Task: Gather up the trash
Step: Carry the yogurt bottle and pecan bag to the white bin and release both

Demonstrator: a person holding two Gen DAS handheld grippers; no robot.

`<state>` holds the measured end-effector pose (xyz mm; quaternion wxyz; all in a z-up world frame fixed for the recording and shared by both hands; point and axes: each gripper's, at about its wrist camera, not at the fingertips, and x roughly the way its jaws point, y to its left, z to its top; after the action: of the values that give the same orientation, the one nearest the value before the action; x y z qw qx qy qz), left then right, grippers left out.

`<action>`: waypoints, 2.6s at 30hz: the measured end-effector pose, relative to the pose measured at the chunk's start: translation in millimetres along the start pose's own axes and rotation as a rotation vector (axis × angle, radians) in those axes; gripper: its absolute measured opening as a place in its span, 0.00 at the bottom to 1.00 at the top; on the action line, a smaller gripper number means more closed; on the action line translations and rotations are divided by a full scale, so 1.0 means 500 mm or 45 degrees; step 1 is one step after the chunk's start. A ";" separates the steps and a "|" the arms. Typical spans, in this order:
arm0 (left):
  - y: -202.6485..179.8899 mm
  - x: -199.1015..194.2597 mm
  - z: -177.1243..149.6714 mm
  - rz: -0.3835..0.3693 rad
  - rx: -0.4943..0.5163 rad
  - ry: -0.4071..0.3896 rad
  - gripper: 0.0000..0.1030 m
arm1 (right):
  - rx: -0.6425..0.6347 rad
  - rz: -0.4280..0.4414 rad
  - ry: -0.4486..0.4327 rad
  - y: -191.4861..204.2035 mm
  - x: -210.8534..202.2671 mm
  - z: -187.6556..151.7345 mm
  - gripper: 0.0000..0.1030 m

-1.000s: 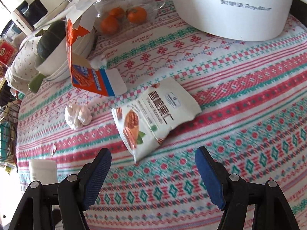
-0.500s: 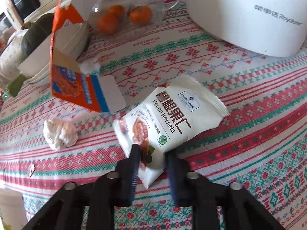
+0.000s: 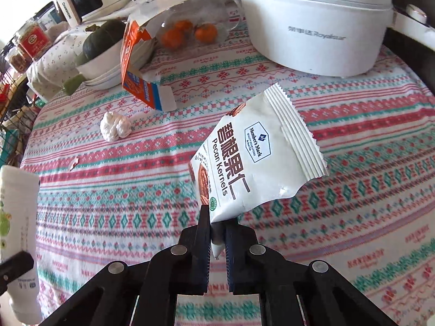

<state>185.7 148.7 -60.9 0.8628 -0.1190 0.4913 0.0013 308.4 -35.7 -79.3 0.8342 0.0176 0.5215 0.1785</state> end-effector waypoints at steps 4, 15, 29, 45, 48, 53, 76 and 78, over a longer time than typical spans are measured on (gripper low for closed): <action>-0.070 -0.017 -0.028 -0.022 0.076 -0.020 0.50 | -0.013 -0.013 0.005 -0.042 -0.067 -0.037 0.07; -0.253 -0.044 -0.127 -0.134 0.267 -0.057 0.50 | -0.048 -0.030 -0.042 -0.146 -0.235 -0.175 0.07; -0.444 0.035 -0.270 -0.306 0.439 0.089 0.50 | 0.107 -0.075 0.007 -0.300 -0.317 -0.333 0.07; -0.602 0.164 -0.333 -0.434 0.511 0.182 0.50 | 0.225 -0.217 0.110 -0.428 -0.325 -0.429 0.09; -0.602 0.168 -0.331 -0.426 0.519 0.163 0.51 | 0.240 -0.225 0.120 -0.439 -0.325 -0.431 0.09; -0.593 0.152 -0.316 -0.371 0.532 0.119 0.75 | 0.241 -0.242 0.145 -0.451 -0.316 -0.437 0.09; -0.467 0.056 -0.277 -0.185 0.476 0.012 0.77 | 0.328 -0.232 0.187 -0.461 -0.306 -0.441 0.58; -0.454 0.052 -0.275 -0.178 0.461 0.011 0.77 | 0.334 -0.237 0.183 -0.459 -0.308 -0.438 0.60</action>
<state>109.9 -103.5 -103.9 0.8659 0.0045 0.4779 -0.1475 120.3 -333.4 -95.6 0.7982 0.0653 0.5980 0.0316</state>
